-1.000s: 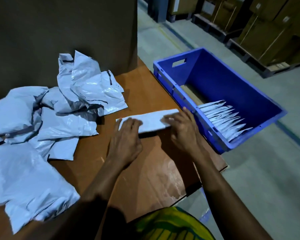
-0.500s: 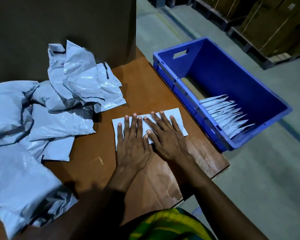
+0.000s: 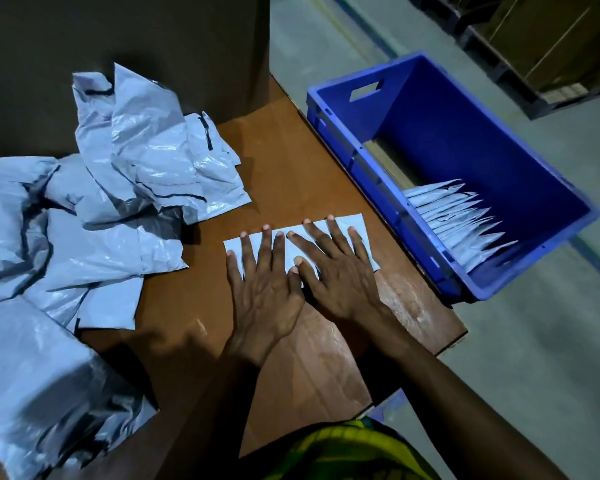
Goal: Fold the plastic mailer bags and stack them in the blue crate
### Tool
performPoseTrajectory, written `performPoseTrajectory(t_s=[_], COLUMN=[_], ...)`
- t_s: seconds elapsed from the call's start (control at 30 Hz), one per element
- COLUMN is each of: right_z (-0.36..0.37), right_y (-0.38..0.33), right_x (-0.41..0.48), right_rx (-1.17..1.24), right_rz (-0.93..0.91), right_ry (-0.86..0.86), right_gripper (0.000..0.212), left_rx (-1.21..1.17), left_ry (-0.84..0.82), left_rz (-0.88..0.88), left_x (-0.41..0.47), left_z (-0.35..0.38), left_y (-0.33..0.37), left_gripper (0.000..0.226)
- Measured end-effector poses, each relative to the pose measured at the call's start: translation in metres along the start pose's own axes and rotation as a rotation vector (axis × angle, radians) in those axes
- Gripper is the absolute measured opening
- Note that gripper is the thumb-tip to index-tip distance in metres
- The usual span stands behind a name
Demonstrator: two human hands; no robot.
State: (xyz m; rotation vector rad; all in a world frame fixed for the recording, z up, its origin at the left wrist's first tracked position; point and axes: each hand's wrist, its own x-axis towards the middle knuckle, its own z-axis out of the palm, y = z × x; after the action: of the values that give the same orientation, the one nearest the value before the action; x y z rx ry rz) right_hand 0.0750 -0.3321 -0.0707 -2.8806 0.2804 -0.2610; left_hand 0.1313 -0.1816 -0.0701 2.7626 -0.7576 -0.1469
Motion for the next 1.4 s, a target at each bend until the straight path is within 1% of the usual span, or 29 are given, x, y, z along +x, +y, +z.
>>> performPoseTrajectory(t_s=[0.1,0.17,0.23,0.3,0.37,0.43,0.5,0.63,0.73,0.87,1.0,1.13,1.2,1.3,1.37,1.4], right_z=[-0.003,-0.008,-0.012,-0.014,-0.015,-0.019,-0.023,-0.019,-0.016,-0.018,-0.025,-0.018,-0.002,0.011,0.006,-0.001], right_y=[-0.003,-0.008,-0.016,-0.019,-0.013,0.002,0.018,0.039,0.040,0.038,0.024,-0.023,-0.037,-0.039,-0.039,-0.038], right_x=[0.000,0.006,0.016,0.027,0.036,0.040,0.037,0.031,0.036,0.035,0.035,0.032,0.027,0.022,0.023,0.025], right_rx=[0.019,0.035,0.044,0.053,0.019,0.000,0.053,0.073,0.092,0.115,0.157,0.169,0.131,0.045,0.105,0.191], right_rz=[0.021,0.024,-0.050,-0.137,-0.204,-0.229,-0.248,-0.317,-0.310,-0.298,-0.280,-0.397,-0.375,-0.333,-0.346,-0.341], right_ry=[-0.008,-0.005,-0.001,-0.038,-0.091,-0.158,-0.219,-0.179,-0.180,-0.202,-0.240,-0.200,-0.193,-0.153,-0.176,-0.209], right_gripper=[0.052,0.053,0.054,0.053,0.055,0.056,0.053,0.053,0.053,0.052,0.052,0.053,0.055,0.056,0.055,0.055], left_rx=[-0.021,-0.035,-0.032,-0.013,0.004,0.016,0.024,0.050,0.053,0.054,0.069,0.075,0.077,0.073,0.071,0.073], left_ry=[0.009,0.080,0.180,0.232,0.236,0.240,0.254,0.281,0.295,0.261,0.283,0.335,0.349,0.351,0.336,0.324], left_rz=[0.014,0.000,-0.044,-0.048,-0.026,-0.019,-0.022,-0.009,0.002,-0.007,0.021,-0.109,-0.109,-0.081,-0.097,-0.107], left_x=[-0.001,0.001,0.002,0.000,-0.004,-0.005,-0.005,-0.008,-0.007,-0.003,-0.007,-0.023,-0.033,-0.036,-0.034,-0.031], left_z=[-0.005,-0.010,-0.012,-0.011,-0.007,-0.004,-0.004,-0.001,0.001,0.003,-0.001,-0.007,-0.005,-0.001,-0.001,-0.002], left_y=[-0.006,-0.016,-0.028,-0.035,-0.037,-0.039,-0.041,-0.041,-0.043,-0.045,-0.051,-0.060,-0.066,-0.072,-0.070,-0.068], left_gripper=[0.069,0.065,0.057,0.051,0.052,0.052,0.052,0.051,0.051,0.053,0.053,0.056,0.057,0.058,0.059,0.059])
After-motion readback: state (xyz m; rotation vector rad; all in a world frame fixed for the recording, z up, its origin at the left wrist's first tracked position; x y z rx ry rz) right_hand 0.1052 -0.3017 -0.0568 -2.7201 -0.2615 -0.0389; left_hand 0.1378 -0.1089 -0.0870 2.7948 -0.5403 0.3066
